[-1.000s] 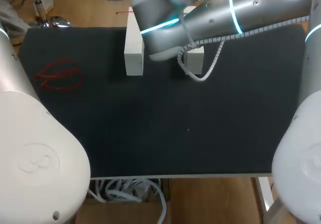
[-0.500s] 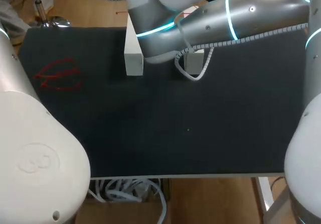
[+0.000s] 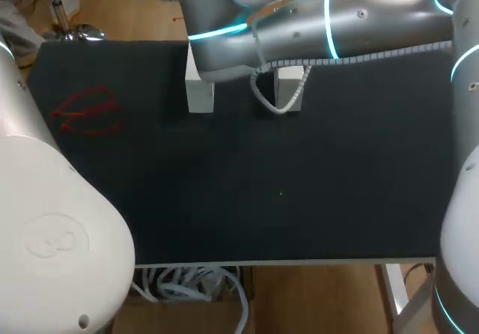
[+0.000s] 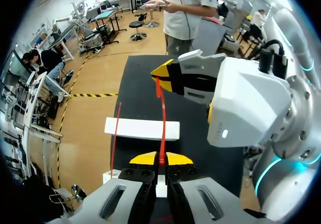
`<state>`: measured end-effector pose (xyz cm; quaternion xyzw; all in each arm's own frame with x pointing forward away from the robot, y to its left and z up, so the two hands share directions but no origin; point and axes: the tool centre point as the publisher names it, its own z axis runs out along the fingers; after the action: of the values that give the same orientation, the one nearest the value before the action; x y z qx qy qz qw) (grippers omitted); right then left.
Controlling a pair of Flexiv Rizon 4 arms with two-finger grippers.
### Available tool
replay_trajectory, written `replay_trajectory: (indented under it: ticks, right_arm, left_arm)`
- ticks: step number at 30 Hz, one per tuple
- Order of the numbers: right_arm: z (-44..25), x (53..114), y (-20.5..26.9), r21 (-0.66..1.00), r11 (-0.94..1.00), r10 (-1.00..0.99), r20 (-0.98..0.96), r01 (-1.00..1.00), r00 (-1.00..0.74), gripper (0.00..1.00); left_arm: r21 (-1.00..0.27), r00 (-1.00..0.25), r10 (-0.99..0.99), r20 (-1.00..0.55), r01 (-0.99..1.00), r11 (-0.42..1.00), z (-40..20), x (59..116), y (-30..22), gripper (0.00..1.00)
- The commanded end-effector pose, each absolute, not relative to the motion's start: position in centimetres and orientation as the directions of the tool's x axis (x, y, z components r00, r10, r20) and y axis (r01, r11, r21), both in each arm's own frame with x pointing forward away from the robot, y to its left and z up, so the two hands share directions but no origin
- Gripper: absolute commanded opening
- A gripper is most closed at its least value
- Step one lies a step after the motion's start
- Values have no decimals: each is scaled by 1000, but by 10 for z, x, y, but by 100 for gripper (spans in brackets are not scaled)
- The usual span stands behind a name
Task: Grab the tape and strap the tape.
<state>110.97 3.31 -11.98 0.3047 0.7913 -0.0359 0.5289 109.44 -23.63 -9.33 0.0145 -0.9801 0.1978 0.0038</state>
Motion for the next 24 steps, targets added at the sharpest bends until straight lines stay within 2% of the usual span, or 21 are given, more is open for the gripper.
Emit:
replay_trajectory:
  ticks: [1,24]
  right_arm:
    - [-116,1110,40,245,807,437,-860,537,-264,0]
    - [-111,1111,53,209,848,365,-896,487,-252,0]
  left_arm:
    - [-382,-999,-28,14,-32,924,-92,1094,-237,0]
    - [-382,-999,-28,14,-32,924,-92,1094,-237,0]
